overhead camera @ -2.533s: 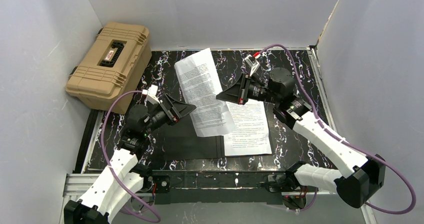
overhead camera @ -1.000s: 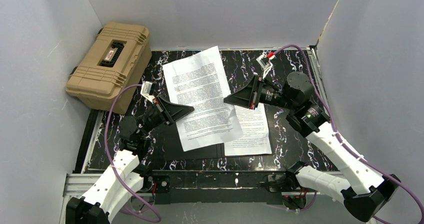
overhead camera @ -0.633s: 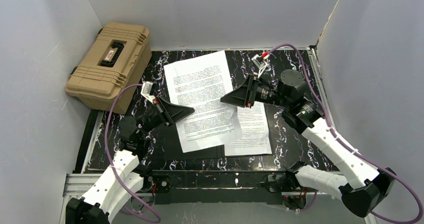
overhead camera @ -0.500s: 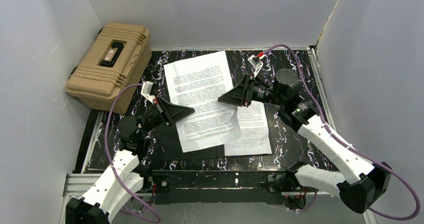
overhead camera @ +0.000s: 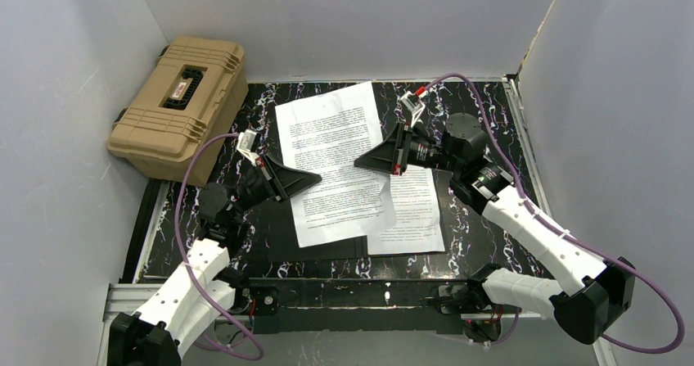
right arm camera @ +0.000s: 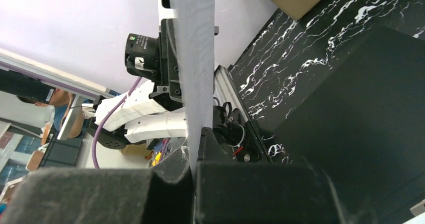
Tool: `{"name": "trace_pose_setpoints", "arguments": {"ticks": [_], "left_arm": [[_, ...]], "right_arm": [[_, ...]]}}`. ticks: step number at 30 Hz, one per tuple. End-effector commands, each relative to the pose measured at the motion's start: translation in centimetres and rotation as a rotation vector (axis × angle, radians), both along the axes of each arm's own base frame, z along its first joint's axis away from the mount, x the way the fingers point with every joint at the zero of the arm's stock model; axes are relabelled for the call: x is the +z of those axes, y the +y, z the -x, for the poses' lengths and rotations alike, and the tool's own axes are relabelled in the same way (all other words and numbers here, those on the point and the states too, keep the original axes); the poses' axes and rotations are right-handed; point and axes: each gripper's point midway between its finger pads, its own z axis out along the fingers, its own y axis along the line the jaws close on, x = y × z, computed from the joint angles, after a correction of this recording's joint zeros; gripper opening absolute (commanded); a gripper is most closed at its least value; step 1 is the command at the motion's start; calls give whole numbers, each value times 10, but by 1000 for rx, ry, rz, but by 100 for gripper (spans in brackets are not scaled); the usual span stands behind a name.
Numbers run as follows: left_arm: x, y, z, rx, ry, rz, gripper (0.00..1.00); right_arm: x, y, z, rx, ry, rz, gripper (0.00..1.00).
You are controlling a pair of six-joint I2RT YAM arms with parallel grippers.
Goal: Put the files into the folder
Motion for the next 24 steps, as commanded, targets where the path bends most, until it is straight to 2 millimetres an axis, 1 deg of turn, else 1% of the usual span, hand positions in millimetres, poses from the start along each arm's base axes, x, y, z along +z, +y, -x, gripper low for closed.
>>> {"name": "trace_pose_setpoints", "arguments": {"ticks": [1,3,5,7,8,10,13,16,18,23,24], "left_arm": [[14,0,0,3,-50,-13,1],[8,0,-2,8,-32,-31,12],[1,-1,-4,10,-9,-54,28],[-7,-1,-6,21,11,-77,46],[-11,-1,-7,28,22,-88,53],[-23,0,-10,45,52,-121,61],[-48,0,-17,69,129,-204,64],[-63,1,-21,76,172,-248,68],[-72,2,-22,88,199,-279,76],[-106,12,-31,156,286,-429,80],[-111,17,-36,195,305,-473,80]], "right_arm": [[6,-6,-1,-38,-62,0,1],[3,-9,-4,-67,-70,27,1],[0,-13,-6,-94,-80,61,1],[-7,-18,-8,-119,-77,107,1],[-11,-21,-8,-129,-76,131,1],[-21,-28,-11,-163,-63,188,1],[-31,-43,-16,-211,-73,273,1],[-37,-59,-18,-265,-82,349,1],[-43,-71,-21,-305,-78,404,1],[-66,-96,-26,-379,-31,534,1],[-72,-100,-27,-387,-16,559,1]]}}
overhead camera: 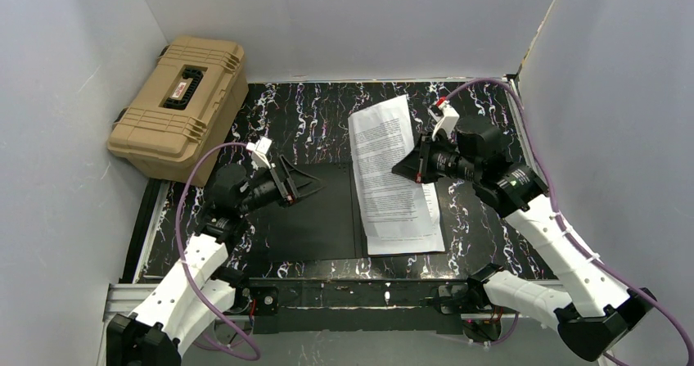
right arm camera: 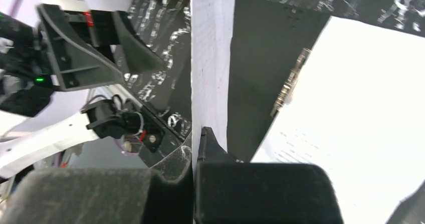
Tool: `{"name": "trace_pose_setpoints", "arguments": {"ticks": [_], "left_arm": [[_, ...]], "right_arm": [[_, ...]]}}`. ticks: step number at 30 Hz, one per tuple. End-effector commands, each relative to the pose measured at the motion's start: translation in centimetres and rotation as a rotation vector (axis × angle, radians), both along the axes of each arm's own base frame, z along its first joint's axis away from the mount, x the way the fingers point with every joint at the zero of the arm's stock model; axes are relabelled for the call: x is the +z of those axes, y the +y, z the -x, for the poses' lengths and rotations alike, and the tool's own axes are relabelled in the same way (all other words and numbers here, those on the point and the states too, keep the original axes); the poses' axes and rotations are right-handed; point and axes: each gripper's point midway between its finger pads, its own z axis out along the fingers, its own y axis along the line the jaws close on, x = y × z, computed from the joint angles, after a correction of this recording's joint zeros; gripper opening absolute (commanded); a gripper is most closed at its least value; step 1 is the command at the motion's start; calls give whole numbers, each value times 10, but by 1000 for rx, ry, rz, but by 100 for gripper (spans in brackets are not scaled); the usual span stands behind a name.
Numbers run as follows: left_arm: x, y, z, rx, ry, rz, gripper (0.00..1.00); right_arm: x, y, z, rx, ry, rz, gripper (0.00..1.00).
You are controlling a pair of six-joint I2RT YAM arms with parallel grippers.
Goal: Put the files into the folder
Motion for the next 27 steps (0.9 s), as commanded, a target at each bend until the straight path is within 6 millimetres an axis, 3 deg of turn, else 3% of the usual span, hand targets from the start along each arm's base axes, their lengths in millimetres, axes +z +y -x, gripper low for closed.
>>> {"name": "trace_pose_setpoints", "arguments": {"ticks": [1,5,12,27], "left_arm": [[-30,17,-12,86,72,-215,81],[-57,26,-13,100,154,-336,82],[-97,32,-17,110,265,-442,98],[-149,39,-25,176,415,-594,98]], "right_arm": [[-16,-29,-4,-82,15,135,1],[-30,-37,-11,-99,56,152,1],[-59,-47,-30,-113,207,63,1],[-113,-50,-61,-152,376,-61,1]]}}
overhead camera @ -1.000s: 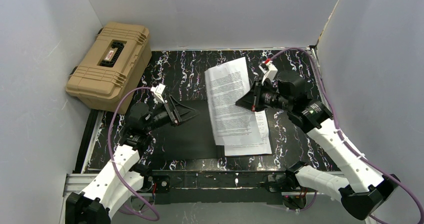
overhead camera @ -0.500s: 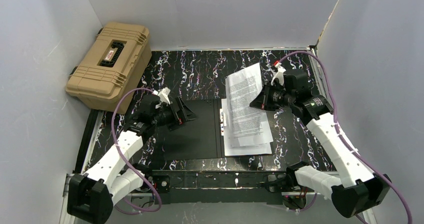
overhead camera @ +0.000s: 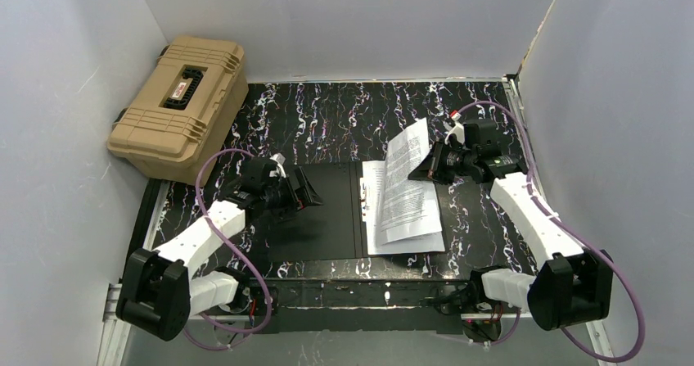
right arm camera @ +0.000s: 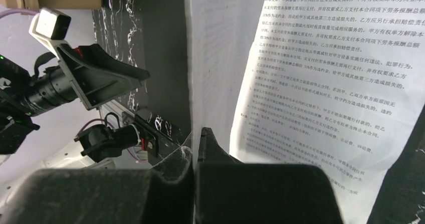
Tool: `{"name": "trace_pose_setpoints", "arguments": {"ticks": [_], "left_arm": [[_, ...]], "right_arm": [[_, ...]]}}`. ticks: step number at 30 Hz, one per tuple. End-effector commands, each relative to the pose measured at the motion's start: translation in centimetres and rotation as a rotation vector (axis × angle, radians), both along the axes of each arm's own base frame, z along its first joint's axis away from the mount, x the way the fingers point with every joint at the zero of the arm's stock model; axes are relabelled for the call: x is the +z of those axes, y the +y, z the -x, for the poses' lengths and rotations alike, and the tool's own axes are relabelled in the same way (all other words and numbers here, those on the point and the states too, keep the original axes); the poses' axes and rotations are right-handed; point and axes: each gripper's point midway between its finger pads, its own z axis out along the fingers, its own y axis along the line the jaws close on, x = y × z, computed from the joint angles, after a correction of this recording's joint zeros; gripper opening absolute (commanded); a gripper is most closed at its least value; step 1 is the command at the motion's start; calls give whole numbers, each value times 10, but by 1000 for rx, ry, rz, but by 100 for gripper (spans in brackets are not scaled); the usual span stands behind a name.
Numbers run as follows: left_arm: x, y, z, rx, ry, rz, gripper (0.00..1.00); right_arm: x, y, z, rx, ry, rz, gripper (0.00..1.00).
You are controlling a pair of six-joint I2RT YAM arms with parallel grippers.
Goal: Put the files into the folder
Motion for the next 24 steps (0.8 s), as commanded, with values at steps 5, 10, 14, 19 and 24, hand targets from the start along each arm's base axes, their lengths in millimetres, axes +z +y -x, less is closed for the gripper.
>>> {"name": "trace_pose_setpoints", "arguments": {"ticks": [5,10,14,19,24], "left_arm": [[-8,-2,-8,18,12,-31,98],[-12,-4,-9,8,20,-33,98],[-15,-5,-10,5,29,-32,98],[-16,-5,-10,3,28,-35,98],[-18,-5,-10,1,30,-38,98]], "right_arm": [[-17,5,-17,0,19,-82,1],[-46,-2,-19,1,64,-38,1],[-69,-8,-19,-7,100,9,1],[-84,-22,-21,-30,90,109,1],[-95,-44,-22,-71,71,243,1]]}}
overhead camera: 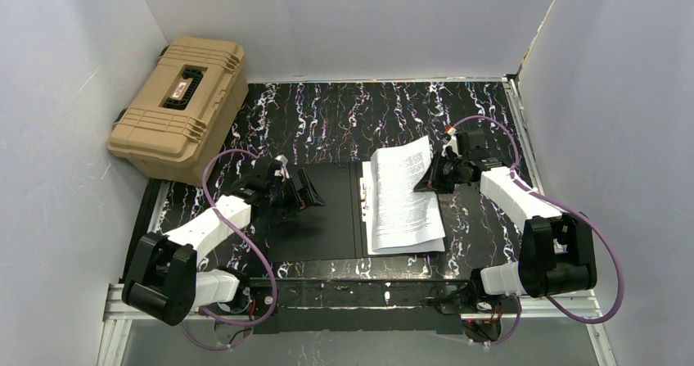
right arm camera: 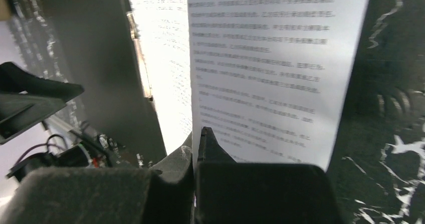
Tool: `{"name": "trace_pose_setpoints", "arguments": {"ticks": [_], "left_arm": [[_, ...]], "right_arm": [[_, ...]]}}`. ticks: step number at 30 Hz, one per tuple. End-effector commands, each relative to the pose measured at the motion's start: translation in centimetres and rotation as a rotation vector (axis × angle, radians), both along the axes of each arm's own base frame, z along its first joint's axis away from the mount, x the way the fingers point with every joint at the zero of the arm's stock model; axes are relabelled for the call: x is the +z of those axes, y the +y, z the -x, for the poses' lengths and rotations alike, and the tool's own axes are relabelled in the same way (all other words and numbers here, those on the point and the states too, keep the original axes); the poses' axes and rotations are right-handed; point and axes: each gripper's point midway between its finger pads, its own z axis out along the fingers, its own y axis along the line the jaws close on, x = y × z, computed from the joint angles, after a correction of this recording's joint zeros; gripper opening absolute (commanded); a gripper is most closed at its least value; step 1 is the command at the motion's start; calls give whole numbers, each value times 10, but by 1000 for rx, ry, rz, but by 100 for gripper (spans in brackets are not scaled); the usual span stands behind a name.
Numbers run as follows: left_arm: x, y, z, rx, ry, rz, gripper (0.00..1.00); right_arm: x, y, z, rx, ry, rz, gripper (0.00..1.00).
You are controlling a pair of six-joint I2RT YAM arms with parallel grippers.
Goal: Put the files into the folder
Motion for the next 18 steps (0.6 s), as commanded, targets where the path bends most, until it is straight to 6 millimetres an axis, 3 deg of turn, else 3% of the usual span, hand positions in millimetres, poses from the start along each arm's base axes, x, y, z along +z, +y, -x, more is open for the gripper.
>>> {"name": "trace_pose_setpoints", "arguments": {"ticks": [1,9,18], "left_arm": [[5,-3,-6,-8,-24,1,98],[5,-4,-7,-10,-21,4,98],[3,-3,-5,-9,-18,1,98]], "right_arm": [[-6,-24,-6,-22,-61,147,1],[-14,-27,-7,-24,-69,170,1],[-23,-10,-8,30,-62,132,1]]}}
